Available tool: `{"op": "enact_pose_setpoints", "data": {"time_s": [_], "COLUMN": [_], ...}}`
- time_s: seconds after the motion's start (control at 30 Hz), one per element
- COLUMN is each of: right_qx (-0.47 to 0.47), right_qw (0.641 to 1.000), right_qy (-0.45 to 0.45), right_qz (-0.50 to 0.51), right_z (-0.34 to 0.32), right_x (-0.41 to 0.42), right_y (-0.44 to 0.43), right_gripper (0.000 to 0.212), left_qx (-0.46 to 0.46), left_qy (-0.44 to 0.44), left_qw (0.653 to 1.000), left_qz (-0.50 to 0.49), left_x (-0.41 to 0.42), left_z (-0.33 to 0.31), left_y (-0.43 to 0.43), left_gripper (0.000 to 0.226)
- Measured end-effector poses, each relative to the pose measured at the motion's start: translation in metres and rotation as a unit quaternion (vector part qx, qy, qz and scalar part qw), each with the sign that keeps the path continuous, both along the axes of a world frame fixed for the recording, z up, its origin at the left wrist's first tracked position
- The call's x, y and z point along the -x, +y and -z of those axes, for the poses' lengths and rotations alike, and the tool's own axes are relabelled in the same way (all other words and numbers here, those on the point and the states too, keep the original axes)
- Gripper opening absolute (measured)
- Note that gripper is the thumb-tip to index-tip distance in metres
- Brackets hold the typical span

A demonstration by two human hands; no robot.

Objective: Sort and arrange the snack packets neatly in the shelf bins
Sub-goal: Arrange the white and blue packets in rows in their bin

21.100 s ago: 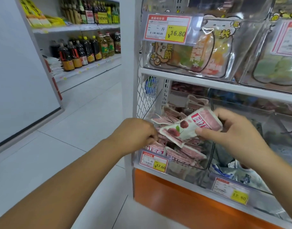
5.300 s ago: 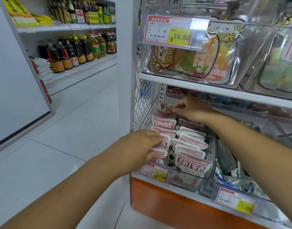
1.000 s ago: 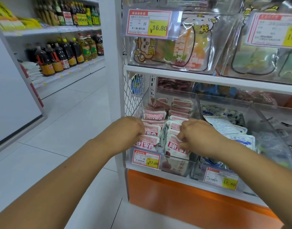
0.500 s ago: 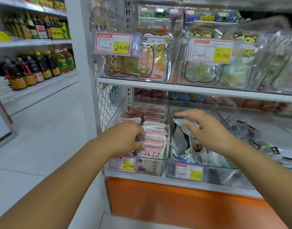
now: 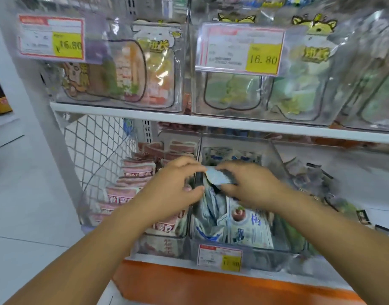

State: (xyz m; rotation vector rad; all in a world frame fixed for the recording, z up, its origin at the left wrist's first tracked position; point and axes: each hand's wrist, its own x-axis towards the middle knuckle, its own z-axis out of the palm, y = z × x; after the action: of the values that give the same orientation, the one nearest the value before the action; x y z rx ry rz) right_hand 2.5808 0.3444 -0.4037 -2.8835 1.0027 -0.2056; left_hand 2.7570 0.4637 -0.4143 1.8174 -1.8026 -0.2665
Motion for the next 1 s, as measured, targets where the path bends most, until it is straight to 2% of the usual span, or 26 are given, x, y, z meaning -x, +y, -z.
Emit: {"op": "enact_pose_setpoints", "data": {"time_s": [0.03,0.1,0.17,0.23,0.43,0.5,0.6,0.7,0.87,0.93,1.0], "right_qx": [-0.005,-0.059,-0.168,-0.256,-0.392,-0.423,-0.429,-0.377,-0.295,-0.210,-0.133], "right_qw": [1.000,0.992,0.955,0.912,0.826,0.810,0.830,0.853,0.918,0.963,0.990], "right_qy": [-0.019,-0.114,-0.243,-0.319,-0.406,-0.407,-0.354,-0.359,-0.263,-0.169,-0.056], "right_qz": [0.004,0.017,0.036,0.028,-0.011,-0.024,-0.047,-0.031,-0.022,-0.014,-0.007], "right_z": [-0.005,-0.016,-0.025,-0.029,-0.021,-0.021,-0.022,-0.021,-0.030,-0.033,-0.029], "right_x": [-0.001,0.006,0.021,0.035,0.061,0.067,0.072,0.069,0.069,0.071,0.070], "right_y": [0.000,0.000,0.003,0.008,0.026,0.031,0.040,0.042,0.031,0.024,0.016], "right_gripper": [0.037,0.031,0.030,0.024,0.018,0.021,0.028,0.015,0.011,0.016,0.020], "left_qx": [0.004,0.012,0.035,0.068,0.056,0.057,0.060,0.034,-0.014,-0.063,-0.103], "left_qy": [-0.001,-0.004,0.028,0.088,0.293,0.319,0.352,0.350,0.196,0.127,0.074], "left_qw": [1.000,1.000,0.998,0.993,0.954,0.945,0.932,0.935,0.981,0.989,0.990], "left_qz": [-0.005,-0.026,-0.043,-0.040,-0.030,-0.032,-0.060,-0.050,0.000,0.034,0.060], "left_x": [0.000,0.002,0.011,0.025,0.073,0.081,0.084,0.078,0.069,0.063,0.060], "left_z": [-0.001,-0.005,-0.012,-0.019,-0.033,-0.035,-0.038,-0.038,-0.022,-0.021,-0.024], "left_y": [-0.001,-0.001,0.000,0.002,0.016,0.023,0.031,0.034,0.032,0.029,0.024], "left_gripper": [0.051,0.061,0.069,0.070,0.051,0.044,0.043,0.044,0.036,0.032,0.025]}}
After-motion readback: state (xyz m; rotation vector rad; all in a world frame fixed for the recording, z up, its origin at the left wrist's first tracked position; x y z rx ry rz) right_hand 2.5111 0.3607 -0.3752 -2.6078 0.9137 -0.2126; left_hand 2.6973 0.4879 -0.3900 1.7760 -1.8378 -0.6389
